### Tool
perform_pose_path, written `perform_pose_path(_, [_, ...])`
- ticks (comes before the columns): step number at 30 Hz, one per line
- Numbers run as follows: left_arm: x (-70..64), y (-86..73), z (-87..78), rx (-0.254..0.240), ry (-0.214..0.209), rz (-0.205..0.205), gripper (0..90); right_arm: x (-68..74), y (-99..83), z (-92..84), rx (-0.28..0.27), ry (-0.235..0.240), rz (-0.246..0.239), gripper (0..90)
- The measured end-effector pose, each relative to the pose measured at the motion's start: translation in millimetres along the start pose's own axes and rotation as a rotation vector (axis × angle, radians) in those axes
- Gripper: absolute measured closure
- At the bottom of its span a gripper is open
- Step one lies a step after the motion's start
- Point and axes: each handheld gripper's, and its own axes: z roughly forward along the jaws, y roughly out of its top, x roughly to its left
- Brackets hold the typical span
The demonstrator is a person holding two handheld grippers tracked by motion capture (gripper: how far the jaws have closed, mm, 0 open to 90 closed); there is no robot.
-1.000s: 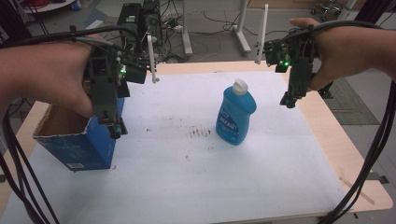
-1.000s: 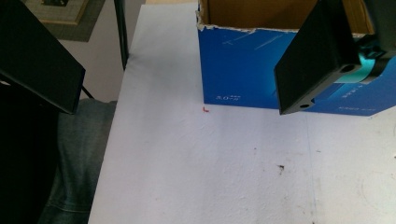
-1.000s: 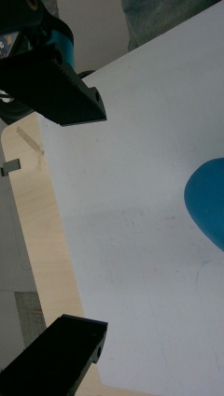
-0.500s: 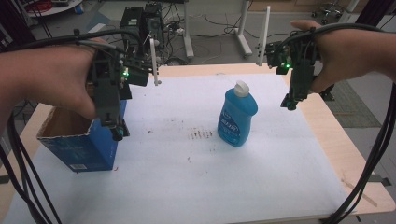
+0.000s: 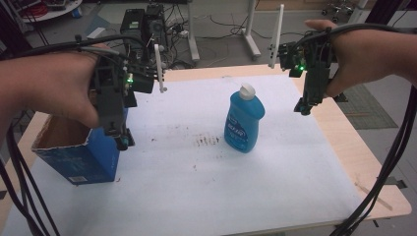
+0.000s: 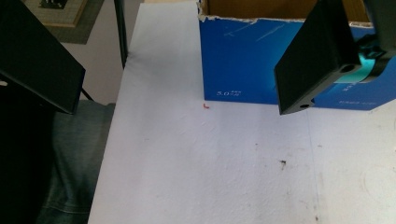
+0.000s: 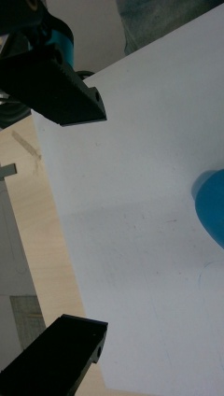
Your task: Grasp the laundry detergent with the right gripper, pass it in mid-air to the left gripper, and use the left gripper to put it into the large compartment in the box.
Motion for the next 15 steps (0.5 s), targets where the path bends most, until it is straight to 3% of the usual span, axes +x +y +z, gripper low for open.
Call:
perform_pose_path(3, [0.6,-0.8,-1.0,-0.011,0.012,0.003,1.7,0.4,-2.6,0.2,-0.011,-0.002,0.008,1.0])
perform_pose_path(9, [-2.2,-4.3,-0.7,-0.008,0.017,0.002,1.7,10.2,-9.2,6.9,-0.077,0.008,0.073,1.0])
perform_pose_path(15, [-6.5,-8.9,0.7,-0.009,0.016,0.006,1.8,23.5,-21.6,28.3,-0.153,0.055,0.151,1.0])
